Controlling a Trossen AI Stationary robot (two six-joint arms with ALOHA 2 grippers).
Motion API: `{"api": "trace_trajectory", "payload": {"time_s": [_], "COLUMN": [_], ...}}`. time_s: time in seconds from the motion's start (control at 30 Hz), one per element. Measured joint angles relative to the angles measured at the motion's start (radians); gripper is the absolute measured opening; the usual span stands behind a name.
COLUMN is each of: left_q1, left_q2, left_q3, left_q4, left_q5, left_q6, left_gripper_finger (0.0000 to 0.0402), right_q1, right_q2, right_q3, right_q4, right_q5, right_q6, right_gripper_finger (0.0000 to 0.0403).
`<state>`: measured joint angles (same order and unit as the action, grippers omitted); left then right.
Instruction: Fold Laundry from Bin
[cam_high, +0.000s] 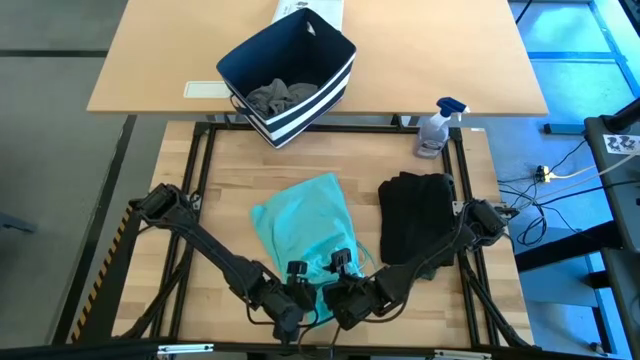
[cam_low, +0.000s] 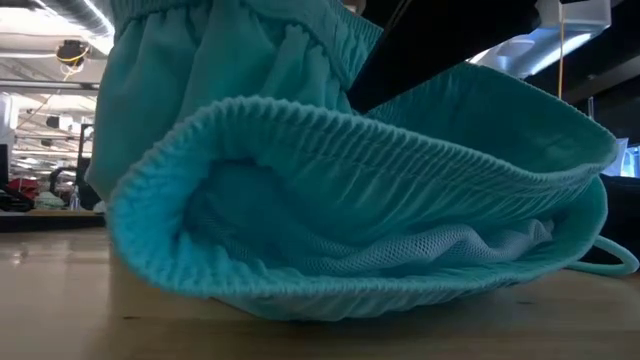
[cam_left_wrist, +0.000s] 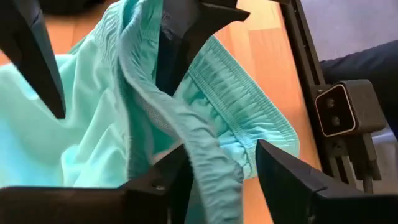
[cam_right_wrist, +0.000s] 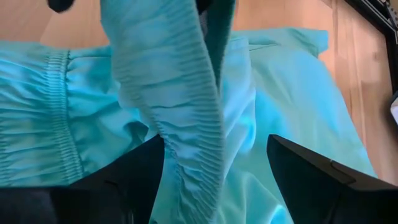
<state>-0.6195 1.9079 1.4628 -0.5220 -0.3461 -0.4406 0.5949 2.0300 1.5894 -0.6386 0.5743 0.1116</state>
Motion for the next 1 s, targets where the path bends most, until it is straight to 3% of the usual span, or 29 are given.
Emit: {"api": "trace_trajectory", "payload": {"time_s": [0.27,0.4,0.57,1.0], "left_q1": [-0.002,-0.004,-0.008,-0.061], "left_q2": [0.000,-0.002,-0.004,-0.005], "left_q3": [0.000,0.000,0.009,0.181], "left_q4": [-0.016,-0.016,-0.053,-0.156], "left_q5": [-0.020,-0.070,-0.156,-0.291], "left_q6": [0.008,0.009,0.028,0.032], "left_gripper_finger": [0.0259,0.0288,0.0293,0.0293], "right_q1": [0.000,0.000,0.001,0.064], "right_q2": [0.000,0.000,0.000,-0.011], "right_q3": [0.000,0.000,0.000,0.000], "right_q4": [-0.053,-0.127,-0.215,-0.337], "right_q5": [0.000,0.009,0.009,0.017], "right_q6": [0.019,0.059,0.133,0.247], "right_gripper_finger": [0.0285,0.0285,0.0285,0.0285]}}
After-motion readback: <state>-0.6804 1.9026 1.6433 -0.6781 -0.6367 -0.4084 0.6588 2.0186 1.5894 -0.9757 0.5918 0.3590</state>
